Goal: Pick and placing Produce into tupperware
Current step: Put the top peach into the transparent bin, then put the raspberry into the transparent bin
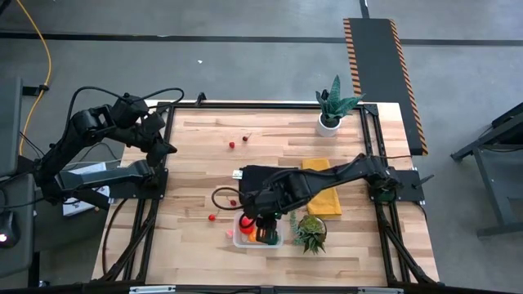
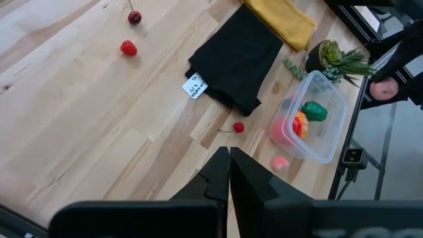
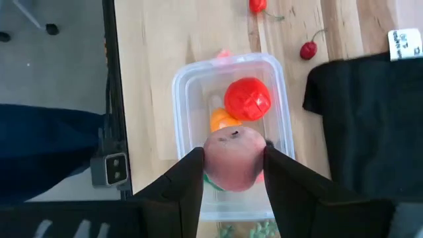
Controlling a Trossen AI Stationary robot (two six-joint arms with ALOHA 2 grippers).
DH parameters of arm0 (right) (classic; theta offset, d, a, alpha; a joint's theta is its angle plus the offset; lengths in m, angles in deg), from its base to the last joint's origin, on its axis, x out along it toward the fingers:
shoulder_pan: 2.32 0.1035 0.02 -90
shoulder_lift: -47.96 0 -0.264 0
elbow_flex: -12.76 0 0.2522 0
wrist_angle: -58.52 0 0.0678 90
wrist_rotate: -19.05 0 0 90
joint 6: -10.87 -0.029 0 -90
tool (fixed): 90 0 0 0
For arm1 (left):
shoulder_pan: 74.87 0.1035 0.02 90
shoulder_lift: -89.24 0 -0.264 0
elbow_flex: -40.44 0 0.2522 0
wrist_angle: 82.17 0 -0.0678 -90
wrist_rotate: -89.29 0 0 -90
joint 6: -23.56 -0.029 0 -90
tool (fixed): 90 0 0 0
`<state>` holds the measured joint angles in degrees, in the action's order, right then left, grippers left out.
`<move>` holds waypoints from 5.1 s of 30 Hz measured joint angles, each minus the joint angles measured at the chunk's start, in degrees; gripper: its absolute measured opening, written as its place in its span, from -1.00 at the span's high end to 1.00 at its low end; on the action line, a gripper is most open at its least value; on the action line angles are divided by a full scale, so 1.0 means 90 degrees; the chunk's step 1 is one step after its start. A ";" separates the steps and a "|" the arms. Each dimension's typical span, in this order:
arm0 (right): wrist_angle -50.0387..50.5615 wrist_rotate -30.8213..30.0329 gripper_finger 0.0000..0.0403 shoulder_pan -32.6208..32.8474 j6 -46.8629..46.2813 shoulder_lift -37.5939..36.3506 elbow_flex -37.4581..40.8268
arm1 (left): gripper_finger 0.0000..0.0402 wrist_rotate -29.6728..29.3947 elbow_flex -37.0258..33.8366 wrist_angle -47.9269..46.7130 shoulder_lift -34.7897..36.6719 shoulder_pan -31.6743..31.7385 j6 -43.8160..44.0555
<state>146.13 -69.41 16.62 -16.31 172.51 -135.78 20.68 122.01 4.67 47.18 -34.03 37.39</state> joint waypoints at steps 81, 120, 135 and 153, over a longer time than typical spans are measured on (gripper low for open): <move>-0.1371 -0.1178 0.15 -0.0978 0.0729 0.0115 0.0709 | 0.99 -0.0191 0.0000 0.0205 -0.0051 0.0002 -0.0473; 0.0906 -0.3651 0.15 -0.2428 0.0455 -0.2187 0.0743 | 0.75 0.0083 -0.1676 0.4356 -0.2363 0.0002 -0.3283; -0.1056 -0.2302 0.15 -0.2833 0.0217 -0.5555 0.4687 | 0.14 -0.0292 -0.1678 0.4410 -0.3155 0.0005 -0.4661; -0.3426 -0.0070 0.15 -0.3881 -0.0942 -0.8454 0.8997 | 0.14 -0.0980 -0.1661 0.4915 -0.4540 0.0375 0.1485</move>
<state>115.30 -70.04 -18.31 -24.78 96.42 -54.81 11.86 107.06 48.91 6.32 -30.66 50.76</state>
